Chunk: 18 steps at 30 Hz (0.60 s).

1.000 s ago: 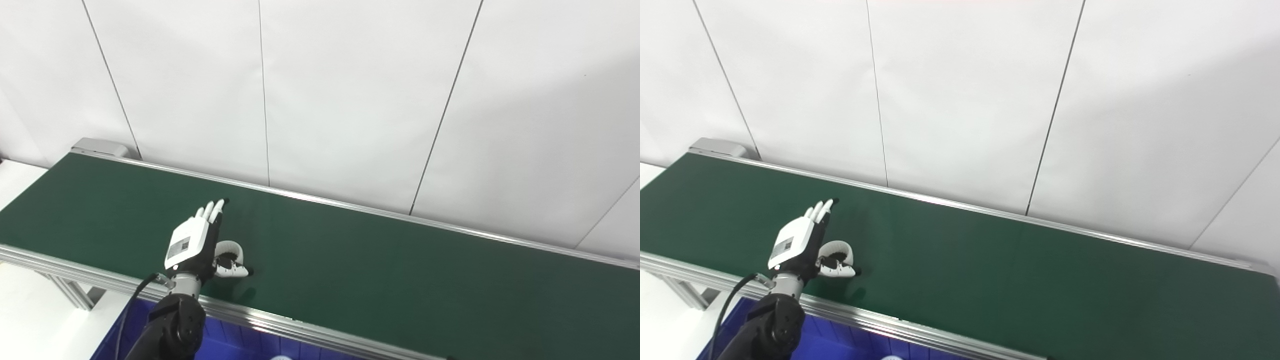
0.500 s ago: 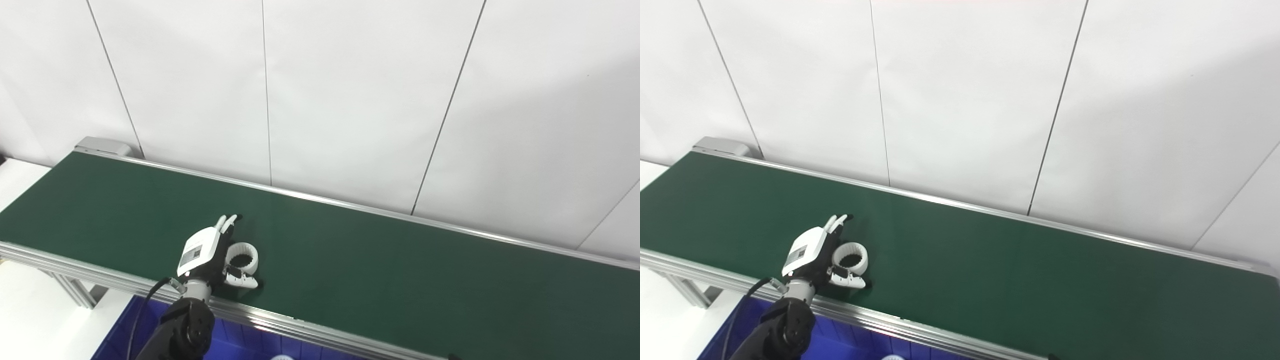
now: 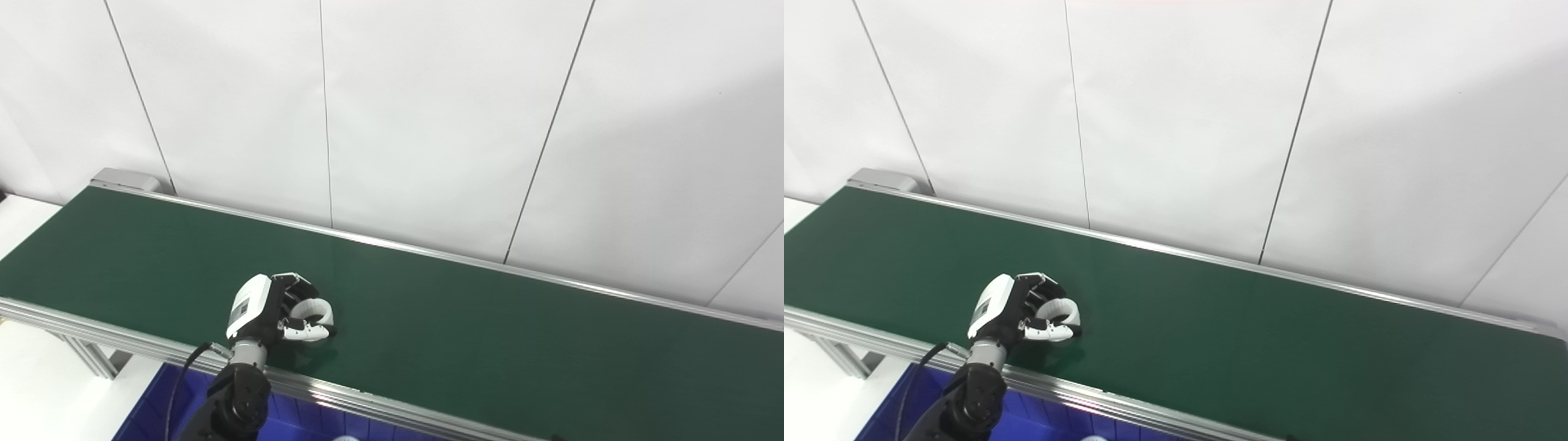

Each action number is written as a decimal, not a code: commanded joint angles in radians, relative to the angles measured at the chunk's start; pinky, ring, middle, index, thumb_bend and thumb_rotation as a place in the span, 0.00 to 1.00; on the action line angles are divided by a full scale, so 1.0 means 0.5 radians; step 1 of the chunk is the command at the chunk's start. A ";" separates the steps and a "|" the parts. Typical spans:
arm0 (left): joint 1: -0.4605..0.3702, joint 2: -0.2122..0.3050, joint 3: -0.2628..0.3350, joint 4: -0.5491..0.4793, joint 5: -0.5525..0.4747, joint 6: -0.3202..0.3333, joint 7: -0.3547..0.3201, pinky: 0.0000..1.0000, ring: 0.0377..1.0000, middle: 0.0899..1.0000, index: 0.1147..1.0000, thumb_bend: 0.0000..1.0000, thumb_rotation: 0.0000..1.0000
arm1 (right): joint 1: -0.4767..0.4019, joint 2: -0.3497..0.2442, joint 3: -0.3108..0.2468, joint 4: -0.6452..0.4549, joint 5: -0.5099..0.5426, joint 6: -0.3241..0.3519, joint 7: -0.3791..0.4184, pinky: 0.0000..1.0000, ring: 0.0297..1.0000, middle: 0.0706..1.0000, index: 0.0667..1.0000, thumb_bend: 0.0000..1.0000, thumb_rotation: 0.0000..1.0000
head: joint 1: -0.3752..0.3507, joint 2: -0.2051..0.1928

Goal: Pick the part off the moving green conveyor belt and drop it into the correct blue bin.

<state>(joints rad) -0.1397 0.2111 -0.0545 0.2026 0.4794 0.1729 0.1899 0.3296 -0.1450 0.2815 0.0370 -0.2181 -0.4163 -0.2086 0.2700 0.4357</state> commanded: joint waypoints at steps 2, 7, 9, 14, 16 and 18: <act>-0.022 0.047 -0.042 -0.062 -0.045 0.059 -0.161 0.37 0.37 0.43 0.46 0.50 0.00 | 0.003 0.008 0.004 -0.055 0.015 -0.107 -0.014 0.70 0.77 0.81 0.86 0.60 0.28 | -0.010 0.002; 0.005 0.081 -0.050 -0.103 -0.057 0.030 -0.174 0.41 0.39 0.44 0.45 0.50 0.00 | 0.005 0.012 0.006 -0.057 -0.003 -0.106 -0.028 0.70 0.77 0.81 0.86 0.59 0.28 | -0.018 0.014; 0.031 0.073 -0.030 -0.142 -0.073 -0.029 -0.134 0.42 0.39 0.43 0.46 0.50 0.00 | 0.006 0.014 0.007 -0.059 -0.017 -0.106 -0.038 0.68 0.77 0.81 0.85 0.59 0.28 | -0.025 0.023; 0.184 0.060 0.024 -0.407 -0.130 -0.337 -0.025 0.44 0.40 0.43 0.46 0.50 0.00 | 0.032 0.046 -0.008 -0.102 -0.036 -0.105 -0.016 0.70 0.77 0.81 0.86 0.59 0.29 | -0.159 0.149; 0.270 0.051 0.044 -0.573 -0.128 -0.396 -0.016 0.43 0.41 0.43 0.46 0.50 0.00 | 0.052 0.069 -0.021 -0.142 -0.054 -0.099 0.000 0.69 0.77 0.81 0.86 0.58 0.30 | -0.215 0.186; 0.353 0.028 0.071 -0.728 -0.150 -0.446 -0.017 0.38 0.39 0.42 0.47 0.50 0.00 | 0.066 0.092 -0.032 -0.173 -0.072 -0.096 0.011 0.68 0.77 0.80 0.85 0.60 0.31 | -0.294 0.240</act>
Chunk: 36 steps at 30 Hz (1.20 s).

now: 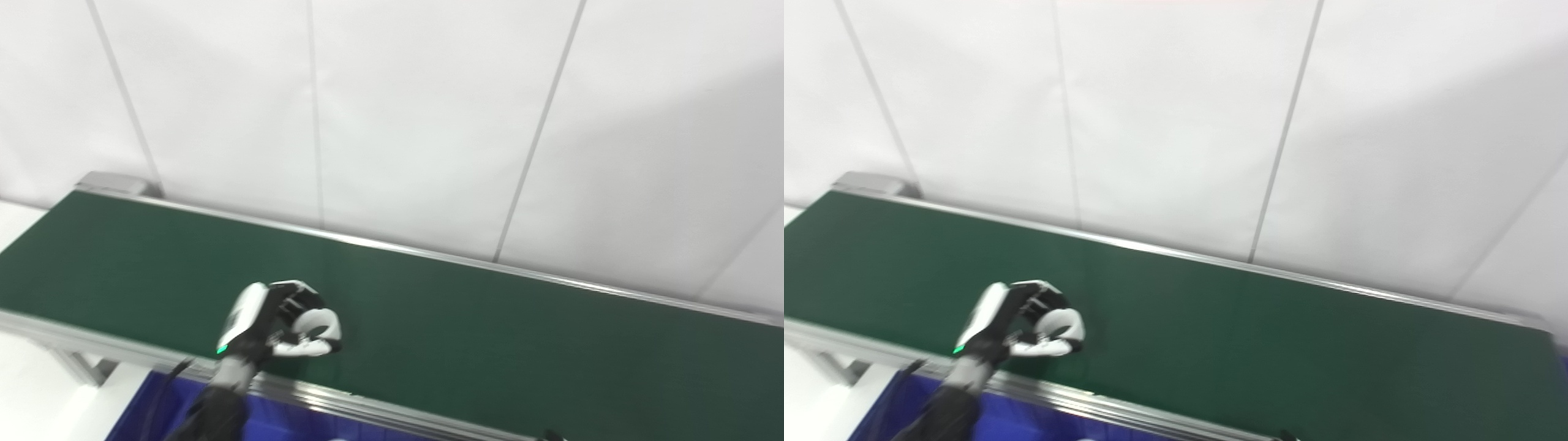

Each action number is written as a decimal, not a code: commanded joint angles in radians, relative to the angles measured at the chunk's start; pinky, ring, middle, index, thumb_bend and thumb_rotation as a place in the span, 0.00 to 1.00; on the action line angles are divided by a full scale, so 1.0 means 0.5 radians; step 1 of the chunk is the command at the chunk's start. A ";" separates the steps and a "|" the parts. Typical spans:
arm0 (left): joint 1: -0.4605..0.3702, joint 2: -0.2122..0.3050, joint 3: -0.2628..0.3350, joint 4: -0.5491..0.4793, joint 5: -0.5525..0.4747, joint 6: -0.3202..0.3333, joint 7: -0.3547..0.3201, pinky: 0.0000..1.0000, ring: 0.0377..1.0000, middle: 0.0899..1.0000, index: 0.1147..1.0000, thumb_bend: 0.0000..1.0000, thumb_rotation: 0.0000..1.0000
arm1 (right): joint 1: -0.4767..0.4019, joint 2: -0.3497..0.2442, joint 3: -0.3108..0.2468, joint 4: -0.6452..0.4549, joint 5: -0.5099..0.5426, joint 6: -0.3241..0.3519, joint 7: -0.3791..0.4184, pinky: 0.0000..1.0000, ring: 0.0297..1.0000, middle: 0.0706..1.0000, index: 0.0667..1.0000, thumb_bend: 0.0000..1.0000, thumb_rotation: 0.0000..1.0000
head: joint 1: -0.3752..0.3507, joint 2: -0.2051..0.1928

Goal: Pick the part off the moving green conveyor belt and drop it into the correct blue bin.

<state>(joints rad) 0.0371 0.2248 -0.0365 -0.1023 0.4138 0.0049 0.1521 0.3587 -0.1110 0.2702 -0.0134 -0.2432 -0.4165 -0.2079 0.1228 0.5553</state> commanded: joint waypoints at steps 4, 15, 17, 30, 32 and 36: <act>0.124 -0.026 0.074 -0.308 -0.095 -0.247 0.045 0.41 0.39 0.41 0.47 0.50 0.00 | 0.027 0.056 -0.025 -0.122 -0.061 -0.087 0.024 0.66 0.75 0.79 0.83 0.65 0.33 | -0.115 0.098; 0.313 0.002 0.070 -0.248 -0.564 -0.770 -0.149 0.35 0.36 0.43 0.48 0.49 0.00 | 0.090 0.130 -0.045 -0.274 -0.086 0.000 0.106 0.70 0.77 0.80 0.84 0.69 0.35 | -0.394 0.338; 0.344 -0.009 0.056 -0.192 -0.624 -0.851 -0.182 0.35 0.36 0.43 0.48 0.49 0.00 | 0.092 0.142 -0.046 -0.272 -0.101 0.005 0.112 0.72 0.78 0.80 0.85 0.69 0.37 | -0.423 0.365; 0.517 0.009 -0.093 0.035 -0.434 -0.949 -0.158 0.42 0.40 0.44 0.46 0.50 0.00 | 0.041 0.188 -0.085 -0.254 -0.130 0.002 0.122 0.74 0.79 0.81 0.86 0.70 0.46 | -0.457 0.530; 0.526 0.015 -0.099 0.088 -0.365 -0.949 -0.152 0.41 0.40 0.43 0.47 0.50 0.00 | 0.035 0.190 -0.093 -0.263 -0.150 0.010 0.123 0.73 0.79 0.81 0.86 0.69 0.46 | -0.455 0.552; 0.533 0.009 -0.091 0.171 -0.289 -0.916 -0.197 0.44 0.41 0.42 0.46 0.50 0.00 | 0.035 0.199 -0.105 -0.285 -0.156 0.046 0.140 0.73 0.78 0.80 0.85 0.69 0.47 | -0.458 0.578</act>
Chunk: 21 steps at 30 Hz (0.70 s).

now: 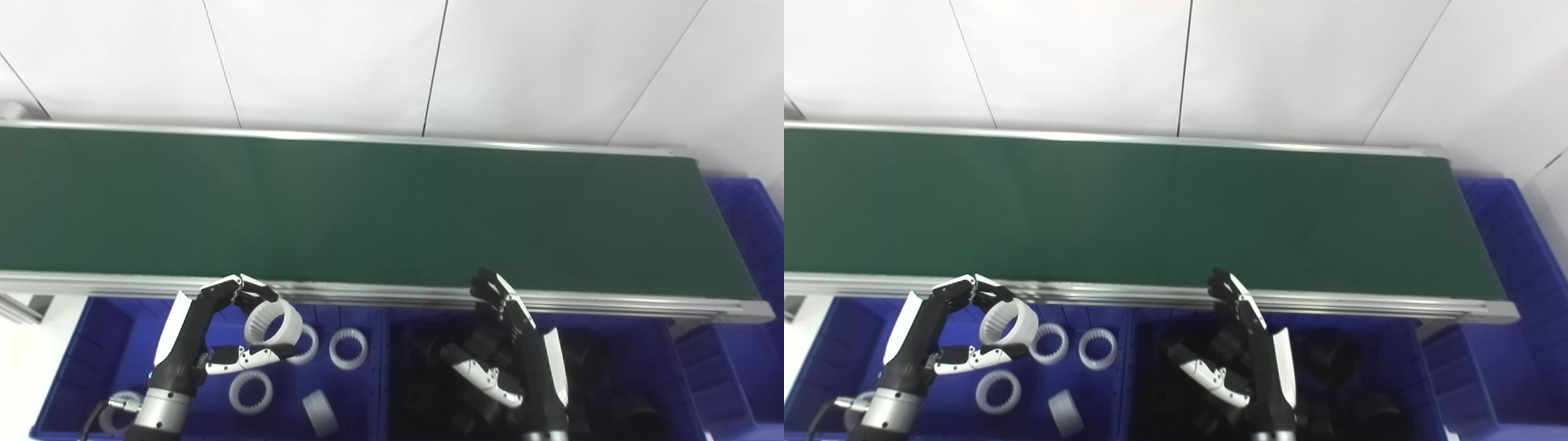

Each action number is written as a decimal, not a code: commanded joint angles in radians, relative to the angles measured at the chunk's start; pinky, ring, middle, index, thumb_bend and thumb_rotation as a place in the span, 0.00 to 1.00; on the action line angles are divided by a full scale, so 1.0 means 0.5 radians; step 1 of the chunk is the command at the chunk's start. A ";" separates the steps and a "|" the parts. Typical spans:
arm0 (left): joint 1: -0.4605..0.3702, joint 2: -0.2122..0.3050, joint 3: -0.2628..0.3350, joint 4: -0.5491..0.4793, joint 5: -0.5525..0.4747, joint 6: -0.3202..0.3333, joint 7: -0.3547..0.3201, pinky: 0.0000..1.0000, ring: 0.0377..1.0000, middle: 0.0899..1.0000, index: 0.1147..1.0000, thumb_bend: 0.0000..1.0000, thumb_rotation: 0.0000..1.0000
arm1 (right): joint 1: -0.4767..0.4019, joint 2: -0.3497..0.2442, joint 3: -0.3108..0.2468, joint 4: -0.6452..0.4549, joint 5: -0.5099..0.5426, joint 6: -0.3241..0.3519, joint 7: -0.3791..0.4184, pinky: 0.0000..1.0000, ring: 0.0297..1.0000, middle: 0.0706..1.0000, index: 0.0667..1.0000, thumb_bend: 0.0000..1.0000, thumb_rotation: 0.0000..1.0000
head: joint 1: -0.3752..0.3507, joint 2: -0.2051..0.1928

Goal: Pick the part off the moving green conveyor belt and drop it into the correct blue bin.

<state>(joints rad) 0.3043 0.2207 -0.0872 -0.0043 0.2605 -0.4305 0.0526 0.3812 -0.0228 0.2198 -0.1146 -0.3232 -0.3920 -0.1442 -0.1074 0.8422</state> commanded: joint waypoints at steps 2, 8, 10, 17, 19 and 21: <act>-0.008 0.035 -0.006 0.008 0.032 -0.009 -0.042 0.43 0.40 0.42 0.47 0.50 0.00 | -0.012 0.024 -0.008 -0.083 0.016 -0.002 0.023 0.73 0.79 0.81 0.86 0.69 0.46 | 0.002 0.004; 0.011 0.096 -0.051 -0.045 0.141 0.292 -0.206 0.42 0.38 0.43 0.48 0.50 0.00 | -0.001 0.026 -0.020 -0.115 0.021 0.019 0.049 0.73 0.78 0.81 0.86 0.68 0.46 | -0.015 0.047; 0.017 0.108 -0.063 -0.074 0.163 0.362 -0.241 0.43 0.38 0.43 0.49 0.50 0.00 | 0.002 0.025 -0.023 -0.123 0.026 0.021 0.053 0.73 0.78 0.81 0.86 0.68 0.46 | -0.010 0.053; 0.029 0.249 -0.146 -0.236 0.132 0.616 -0.530 0.77 0.84 0.85 0.80 0.82 0.32 | 0.000 0.020 -0.030 -0.135 0.015 0.045 0.071 0.73 0.78 0.81 0.86 0.69 0.48 | -0.008 0.061; 0.029 0.269 -0.146 -0.282 -0.010 0.659 -0.630 0.89 0.95 0.95 0.89 0.94 0.41 | 0.004 0.023 -0.034 -0.141 0.013 0.063 0.075 0.73 0.78 0.81 0.86 0.70 0.49 | -0.010 0.064; 0.023 0.272 -0.139 -0.295 -0.163 0.640 -0.690 0.93 0.99 0.99 0.92 0.99 0.41 | 0.004 0.026 -0.034 -0.141 0.018 0.063 0.079 0.73 0.79 0.81 0.86 0.70 0.49 | -0.014 0.062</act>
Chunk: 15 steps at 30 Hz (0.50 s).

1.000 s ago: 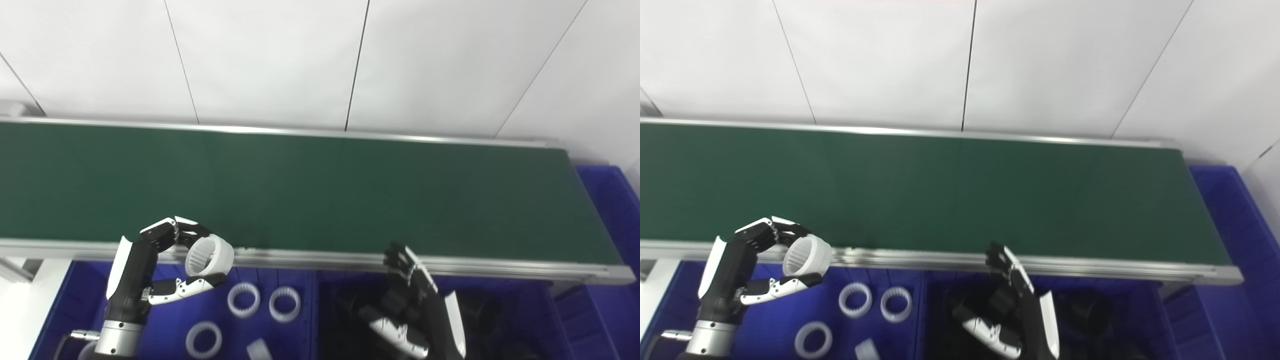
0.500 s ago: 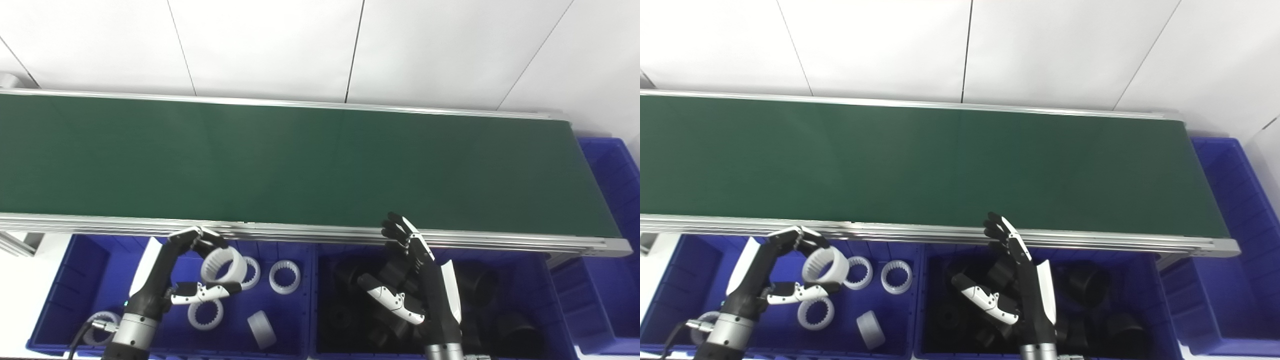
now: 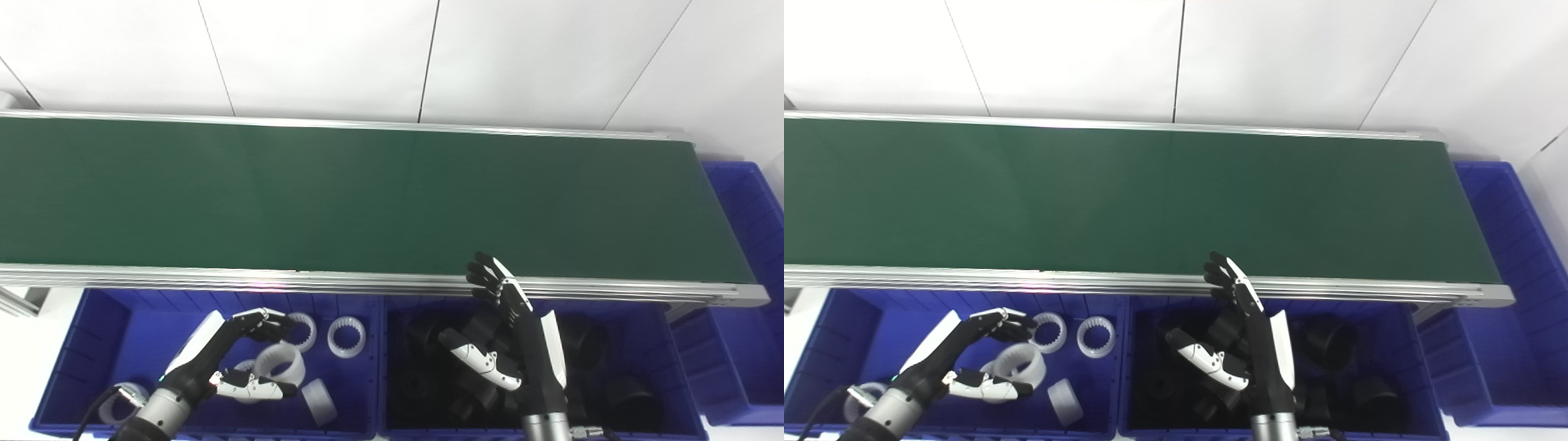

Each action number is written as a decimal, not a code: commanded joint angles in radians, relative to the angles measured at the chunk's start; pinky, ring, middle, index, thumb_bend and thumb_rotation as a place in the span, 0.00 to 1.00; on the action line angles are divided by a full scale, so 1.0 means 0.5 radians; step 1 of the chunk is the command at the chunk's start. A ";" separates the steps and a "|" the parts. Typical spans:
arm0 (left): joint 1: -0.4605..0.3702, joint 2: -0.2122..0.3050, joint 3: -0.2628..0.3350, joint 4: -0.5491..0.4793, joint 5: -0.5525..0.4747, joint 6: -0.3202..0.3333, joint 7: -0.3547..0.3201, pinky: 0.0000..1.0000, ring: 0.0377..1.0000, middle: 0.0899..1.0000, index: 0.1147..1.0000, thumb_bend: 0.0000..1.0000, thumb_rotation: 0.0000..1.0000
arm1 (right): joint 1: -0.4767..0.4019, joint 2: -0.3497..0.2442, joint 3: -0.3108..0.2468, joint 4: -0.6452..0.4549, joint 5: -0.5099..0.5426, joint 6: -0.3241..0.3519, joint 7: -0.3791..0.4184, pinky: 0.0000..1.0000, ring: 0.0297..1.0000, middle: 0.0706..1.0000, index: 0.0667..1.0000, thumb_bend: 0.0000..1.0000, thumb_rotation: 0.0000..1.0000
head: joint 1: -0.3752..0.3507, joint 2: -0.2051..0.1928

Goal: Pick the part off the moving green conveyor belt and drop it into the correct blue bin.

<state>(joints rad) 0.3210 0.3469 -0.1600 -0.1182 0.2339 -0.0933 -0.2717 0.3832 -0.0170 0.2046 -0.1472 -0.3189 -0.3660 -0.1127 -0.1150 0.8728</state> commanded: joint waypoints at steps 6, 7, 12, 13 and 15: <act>-0.036 -0.037 0.016 -0.057 -0.423 -0.352 -0.085 0.96 1.00 1.00 0.96 1.00 0.40 | -0.005 0.018 -0.005 -0.066 0.006 0.034 0.045 0.73 0.79 0.81 0.86 0.70 0.50 | -0.033 -0.008; -0.039 -0.053 0.016 -0.069 -0.409 -0.388 -0.068 0.94 0.99 0.99 0.95 1.00 0.41 | -0.007 0.017 -0.003 -0.062 0.012 0.042 0.053 0.72 0.78 0.81 0.85 0.71 0.51 | -0.037 -0.012; -0.063 -0.158 0.042 -0.054 -0.530 -0.519 -0.043 0.87 0.92 0.95 0.92 1.00 0.39 | -0.012 0.023 0.001 -0.048 -0.011 0.052 0.063 0.71 0.78 0.81 0.85 0.73 0.53 | -0.071 -0.026; -0.068 -0.189 0.051 -0.041 -0.597 -0.559 -0.047 0.84 0.91 0.94 0.91 1.00 0.37 | -0.011 0.026 0.002 -0.042 -0.010 0.045 0.061 0.71 0.78 0.81 0.85 0.73 0.53 | -0.071 -0.033; -0.075 -0.226 0.065 -0.020 -0.653 -0.625 -0.044 0.84 0.91 0.94 0.91 1.00 0.36 | -0.010 0.028 0.004 -0.038 -0.009 0.043 0.064 0.71 0.78 0.81 0.85 0.73 0.53 | -0.069 -0.036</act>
<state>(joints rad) 0.2955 0.2391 -0.1400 -0.1153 -0.0547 -0.3393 -0.3072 0.3813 -0.0134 0.2049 -0.1460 -0.3271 -0.3432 -0.0809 -0.1519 0.8560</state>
